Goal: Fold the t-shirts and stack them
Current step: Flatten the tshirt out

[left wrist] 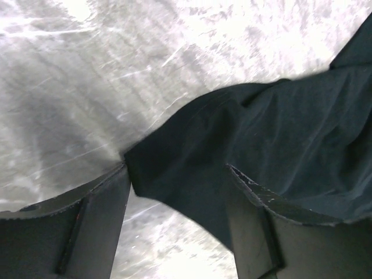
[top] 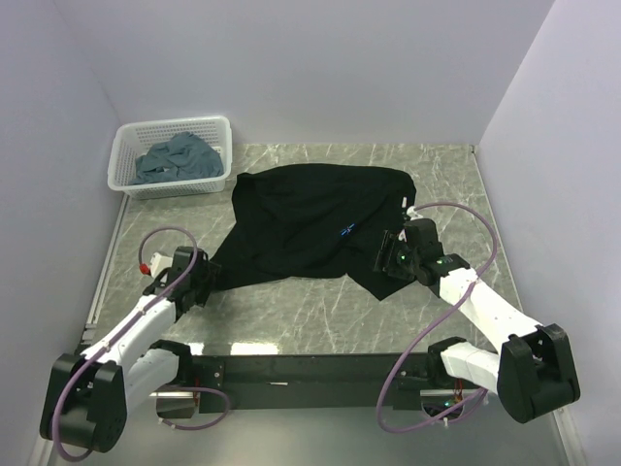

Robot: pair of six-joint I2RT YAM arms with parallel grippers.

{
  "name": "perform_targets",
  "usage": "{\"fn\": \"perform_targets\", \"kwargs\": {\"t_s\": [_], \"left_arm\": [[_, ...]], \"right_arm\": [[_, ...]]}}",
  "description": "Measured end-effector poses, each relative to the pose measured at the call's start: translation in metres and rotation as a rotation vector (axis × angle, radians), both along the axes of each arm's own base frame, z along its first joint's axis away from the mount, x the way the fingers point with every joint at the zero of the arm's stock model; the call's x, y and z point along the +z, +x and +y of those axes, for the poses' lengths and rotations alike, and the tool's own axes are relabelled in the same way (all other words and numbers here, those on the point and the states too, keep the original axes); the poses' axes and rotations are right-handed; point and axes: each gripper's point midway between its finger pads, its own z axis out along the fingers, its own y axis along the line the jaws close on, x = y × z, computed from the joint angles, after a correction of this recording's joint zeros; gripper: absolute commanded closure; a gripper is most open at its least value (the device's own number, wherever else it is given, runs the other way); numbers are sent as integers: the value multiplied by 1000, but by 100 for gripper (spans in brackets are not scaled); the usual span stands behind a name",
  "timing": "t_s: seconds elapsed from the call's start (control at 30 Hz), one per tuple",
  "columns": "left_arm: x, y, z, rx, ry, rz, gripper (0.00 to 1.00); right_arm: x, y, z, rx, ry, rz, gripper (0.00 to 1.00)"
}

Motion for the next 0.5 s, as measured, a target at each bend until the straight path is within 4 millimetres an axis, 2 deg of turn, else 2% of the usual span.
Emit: {"fn": "perform_targets", "kwargs": {"t_s": [0.03,0.13,0.17,0.23,0.27,0.37,0.5], "left_arm": [[0,2,0,12,-8,-5,32],[-1,7,1,43,-18,-16,43],[-2,8,2,54,-14,-14,55],[-5,7,8,79,10,-4,68],[-7,5,12,91,30,5,79],[-10,1,25,120,97,24,96],[4,4,44,146,212,37,99]], "right_arm": [[0,0,0,1,1,1,33],[-1,-1,1,4,4,2,33],[-2,-2,1,4,4,5,33],[-4,-3,0,5,3,8,33],[-4,-3,0,5,3,7,33],[-3,-3,0,5,5,3,34],[-2,-2,-1,-1,1,0,34]]}}
